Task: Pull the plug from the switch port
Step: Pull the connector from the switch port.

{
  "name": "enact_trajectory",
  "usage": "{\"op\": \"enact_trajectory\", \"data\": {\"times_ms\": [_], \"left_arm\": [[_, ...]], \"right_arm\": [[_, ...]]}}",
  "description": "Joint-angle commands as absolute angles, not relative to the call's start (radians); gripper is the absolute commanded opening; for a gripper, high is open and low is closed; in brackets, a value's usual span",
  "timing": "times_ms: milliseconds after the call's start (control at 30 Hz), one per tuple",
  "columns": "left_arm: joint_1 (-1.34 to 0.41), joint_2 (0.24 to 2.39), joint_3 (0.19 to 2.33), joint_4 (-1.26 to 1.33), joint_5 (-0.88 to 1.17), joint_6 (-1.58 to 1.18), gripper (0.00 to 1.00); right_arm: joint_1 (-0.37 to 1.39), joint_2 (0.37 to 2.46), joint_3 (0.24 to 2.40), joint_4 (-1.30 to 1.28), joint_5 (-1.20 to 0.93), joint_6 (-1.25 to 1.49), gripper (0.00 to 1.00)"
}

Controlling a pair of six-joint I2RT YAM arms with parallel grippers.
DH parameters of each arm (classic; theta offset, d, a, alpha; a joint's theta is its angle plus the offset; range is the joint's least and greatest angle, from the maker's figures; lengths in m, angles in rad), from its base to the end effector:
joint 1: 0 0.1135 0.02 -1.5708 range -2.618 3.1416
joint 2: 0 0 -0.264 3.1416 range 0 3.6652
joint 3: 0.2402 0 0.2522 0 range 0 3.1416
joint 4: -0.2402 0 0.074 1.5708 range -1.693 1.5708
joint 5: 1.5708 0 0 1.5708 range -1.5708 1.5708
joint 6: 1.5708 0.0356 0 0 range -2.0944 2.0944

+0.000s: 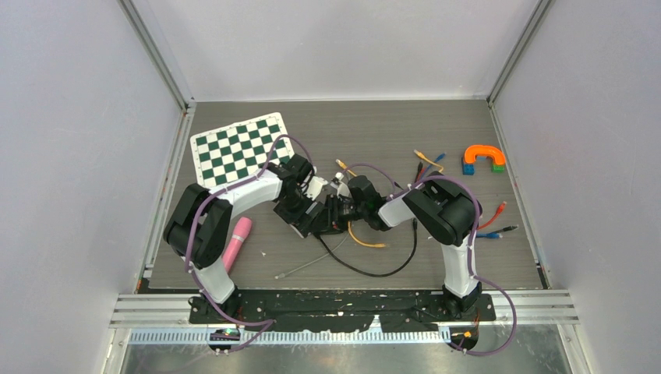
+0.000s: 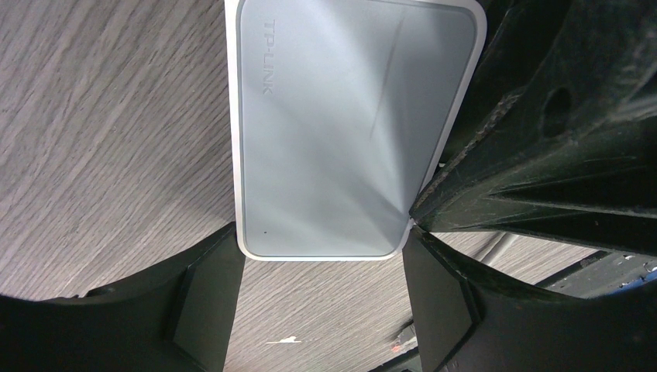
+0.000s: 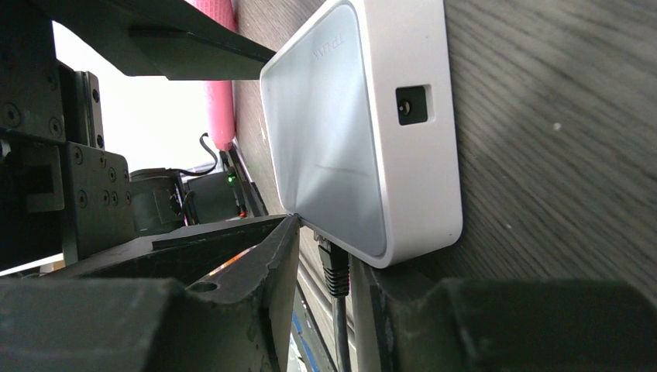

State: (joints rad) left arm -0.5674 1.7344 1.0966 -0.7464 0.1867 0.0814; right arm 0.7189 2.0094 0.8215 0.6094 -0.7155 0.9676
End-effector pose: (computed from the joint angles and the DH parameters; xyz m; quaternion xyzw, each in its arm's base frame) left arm 0.2627 -0.1753 0.1692 0.3242 0.9368 -0.1124 0.0677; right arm 0.2583 0.2571 0.0926 -0.0632 0.8381 0.5378 0.0666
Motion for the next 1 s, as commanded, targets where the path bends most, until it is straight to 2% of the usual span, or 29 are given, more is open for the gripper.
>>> {"op": "enact_trajectory", "data": {"times_ms": [0, 333, 567, 967], "left_arm": [[-0.568, 1.709, 1.117, -0.715, 0.230, 0.068, 0.42], [-0.568, 1.710, 1.118, -0.716, 0.231, 0.070, 0.41], [-0.568, 1.710, 1.117, -0.716, 0.239, 0.075, 0.41], [-0.568, 1.703, 1.109, -0.726, 0.246, 0.082, 0.40]], "right_arm": [[0.736, 2.003, 0.812, 0.648, -0.747, 0.953, 0.32], [0.736, 1.981, 0.778, 0.735, -0.765, 0.990, 0.40], [0.735, 1.988, 0.778, 0.754, -0.767, 1.004, 0.35], [0.692, 2.013, 0.772, 0.761, -0.702, 1.030, 0.38]]}}
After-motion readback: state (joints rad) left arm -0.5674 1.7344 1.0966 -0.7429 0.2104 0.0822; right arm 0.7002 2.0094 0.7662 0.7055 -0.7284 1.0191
